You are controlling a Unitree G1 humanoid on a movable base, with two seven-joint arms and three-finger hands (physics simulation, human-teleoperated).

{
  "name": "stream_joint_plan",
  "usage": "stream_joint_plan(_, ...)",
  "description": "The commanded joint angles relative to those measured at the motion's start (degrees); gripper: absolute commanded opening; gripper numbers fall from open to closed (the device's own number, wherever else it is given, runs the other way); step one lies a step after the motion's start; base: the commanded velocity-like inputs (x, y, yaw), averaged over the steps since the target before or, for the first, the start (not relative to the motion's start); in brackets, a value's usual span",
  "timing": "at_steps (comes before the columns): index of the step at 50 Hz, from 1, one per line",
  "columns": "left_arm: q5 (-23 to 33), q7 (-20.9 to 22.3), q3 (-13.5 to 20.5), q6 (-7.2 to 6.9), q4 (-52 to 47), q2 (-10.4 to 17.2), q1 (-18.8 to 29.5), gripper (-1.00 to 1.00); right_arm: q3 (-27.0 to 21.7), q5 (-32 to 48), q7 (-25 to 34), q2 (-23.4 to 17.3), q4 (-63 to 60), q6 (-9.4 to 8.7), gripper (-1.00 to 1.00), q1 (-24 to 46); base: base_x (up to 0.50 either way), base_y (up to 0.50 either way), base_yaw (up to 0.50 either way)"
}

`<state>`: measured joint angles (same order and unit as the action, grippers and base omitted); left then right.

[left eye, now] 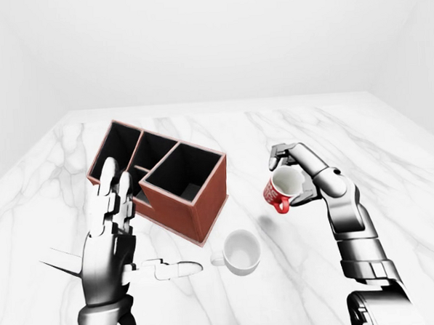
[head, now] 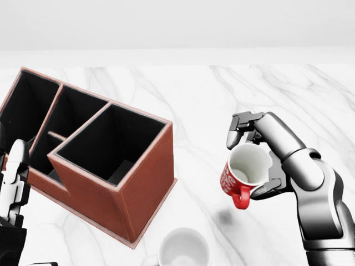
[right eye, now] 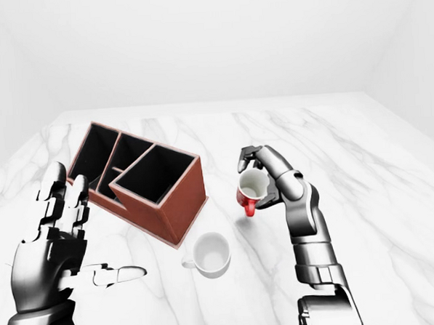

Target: Pick up the red mug and place it to the right of the caddy.

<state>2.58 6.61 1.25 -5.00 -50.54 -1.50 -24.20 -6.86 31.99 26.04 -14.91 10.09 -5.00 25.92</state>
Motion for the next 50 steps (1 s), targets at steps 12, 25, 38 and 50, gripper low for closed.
stream_joint_plan(12,-0.21,0.32,0.52,0.00,-0.25,-0.29,-0.05,1.00,2.82,-4.38,-8.63,1.80,13.20,0.00,-1.00,7.09,0.00,0.00,0.00)
stream_joint_plan(25,-0.15,0.40,0.60,0.00,-0.08,-0.41,0.23,1.00,5.37,-1.93,-10.35,5.08,14.65,0.00,-1.00,6.44,0.00,0.00,0.00)
stream_joint_plan(38,0.00,0.28,0.32,0.00,-0.02,-0.32,0.21,1.00,6.20,-1.02,-10.86,6.53,15.88,0.00,-1.00,7.10,0.00,0.00,0.00)
stream_joint_plan(50,-0.45,0.42,0.77,0.00,-0.23,-0.32,0.09,1.00,7.05,-0.31,-11.68,7.90,16.40,0.00,-1.00,6.93,0.00,0.00,0.00)
